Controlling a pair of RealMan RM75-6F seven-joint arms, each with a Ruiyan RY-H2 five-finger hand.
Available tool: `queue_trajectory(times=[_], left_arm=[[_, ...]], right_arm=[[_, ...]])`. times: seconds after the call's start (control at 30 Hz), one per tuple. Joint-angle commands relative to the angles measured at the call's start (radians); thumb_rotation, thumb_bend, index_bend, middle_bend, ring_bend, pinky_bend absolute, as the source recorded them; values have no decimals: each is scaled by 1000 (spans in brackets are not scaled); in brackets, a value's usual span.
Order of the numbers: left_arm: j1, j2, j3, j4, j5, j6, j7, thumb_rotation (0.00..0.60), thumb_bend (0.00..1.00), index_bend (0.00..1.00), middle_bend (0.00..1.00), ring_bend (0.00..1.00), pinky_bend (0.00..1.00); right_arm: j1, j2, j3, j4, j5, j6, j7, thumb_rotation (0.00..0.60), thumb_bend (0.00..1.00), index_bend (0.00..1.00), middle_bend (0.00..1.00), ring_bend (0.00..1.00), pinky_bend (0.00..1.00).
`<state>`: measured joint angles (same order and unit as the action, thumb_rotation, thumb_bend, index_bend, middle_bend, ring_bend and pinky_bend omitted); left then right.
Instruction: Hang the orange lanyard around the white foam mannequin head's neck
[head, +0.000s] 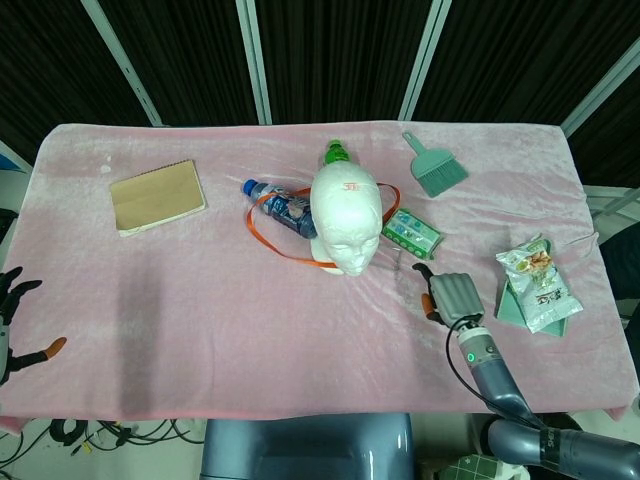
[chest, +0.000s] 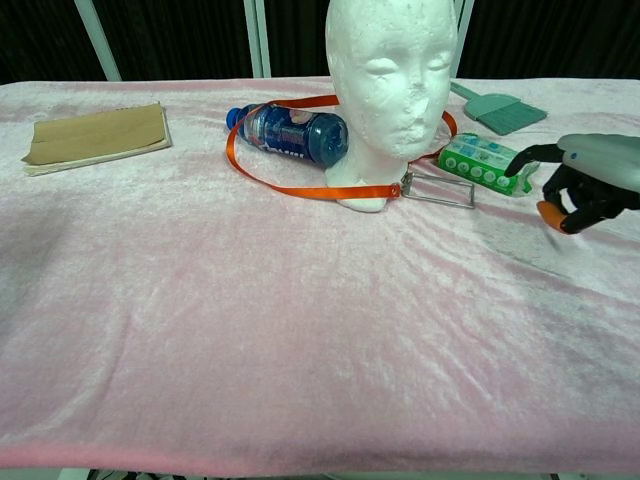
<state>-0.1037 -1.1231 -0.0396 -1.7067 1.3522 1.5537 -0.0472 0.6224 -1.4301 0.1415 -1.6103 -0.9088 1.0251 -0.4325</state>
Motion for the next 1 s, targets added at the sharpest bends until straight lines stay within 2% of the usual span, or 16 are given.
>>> queue_trajectory(times=[0.03,0.43,0.73,1.0], left_arm=[[4,0,-4,1,4,1,1,600,39,206,63,0,0],[15,-1,-24,-3,-3,-13,5,600,38,209,63,0,0],[20,-5,-32,-6,-4,-22,16,600,39,212,63,0,0],[25,-11,-39,-8,0,-21,22,600,38,213,63,0,0]], right_arm=[[34,-42,25,20,48,-23,-31,600,560,206,710,746,647],[102,-135,37,124,168,-70,-100,600,572,203,710,748,647],[125,-167,50,200,203,-91,-96,600,578,203,712,751,647],[127,-168,41,210,212,-97,-94,600,578,208,711,751,647]])
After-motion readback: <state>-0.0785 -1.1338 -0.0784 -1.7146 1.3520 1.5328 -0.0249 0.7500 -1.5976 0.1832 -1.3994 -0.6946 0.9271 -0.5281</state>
